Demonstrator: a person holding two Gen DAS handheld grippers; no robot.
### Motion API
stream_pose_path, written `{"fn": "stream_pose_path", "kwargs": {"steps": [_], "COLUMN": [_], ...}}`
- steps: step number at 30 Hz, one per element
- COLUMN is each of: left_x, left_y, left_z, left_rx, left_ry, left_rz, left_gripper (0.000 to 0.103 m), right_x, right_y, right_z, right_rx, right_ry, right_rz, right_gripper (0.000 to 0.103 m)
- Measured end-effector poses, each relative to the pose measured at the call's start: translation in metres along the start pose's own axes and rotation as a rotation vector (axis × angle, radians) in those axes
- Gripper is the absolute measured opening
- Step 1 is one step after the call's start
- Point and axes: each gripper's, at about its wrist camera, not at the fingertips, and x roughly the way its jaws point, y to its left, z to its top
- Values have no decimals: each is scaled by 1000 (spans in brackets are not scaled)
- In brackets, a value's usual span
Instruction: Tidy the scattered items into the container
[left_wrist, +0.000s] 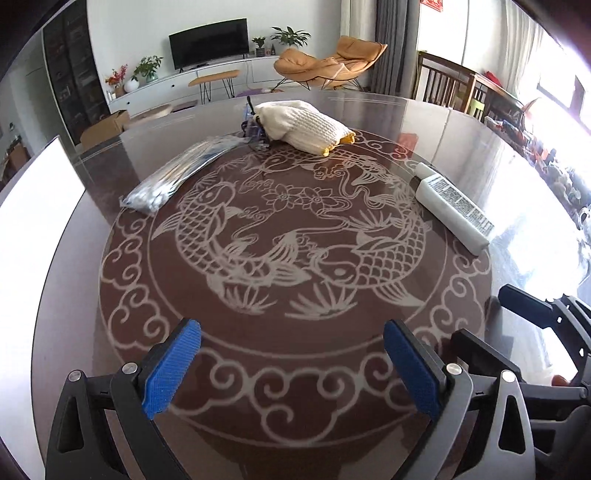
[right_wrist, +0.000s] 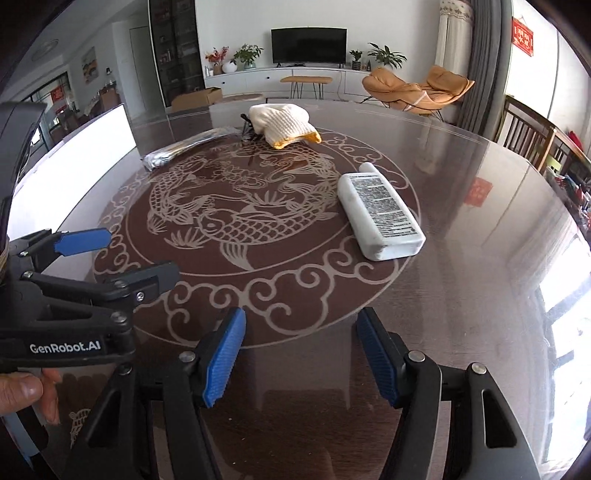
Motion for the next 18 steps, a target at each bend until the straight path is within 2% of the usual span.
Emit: {"fn": "stream_pose_path", "kwargs": {"steps": [2, 8, 18], "left_x": [10, 30, 30], "left_y": [6, 29, 30], "left_z": [9, 36, 38], "left_rx": [-6, -19, -16], "left_ry": [-9, -22, -22], "left_rz": [-30, -37, -35], "left_gripper": [103, 103, 103], "right_x": [4, 15, 27], "right_y": [-5, -14, -22], "right_z": [5, 22, 37], "right_rx": [14, 29, 59], "right_ry": [0, 3, 3], "right_rz": [-5, -21, -53], "right_gripper": [65, 67, 67]}}
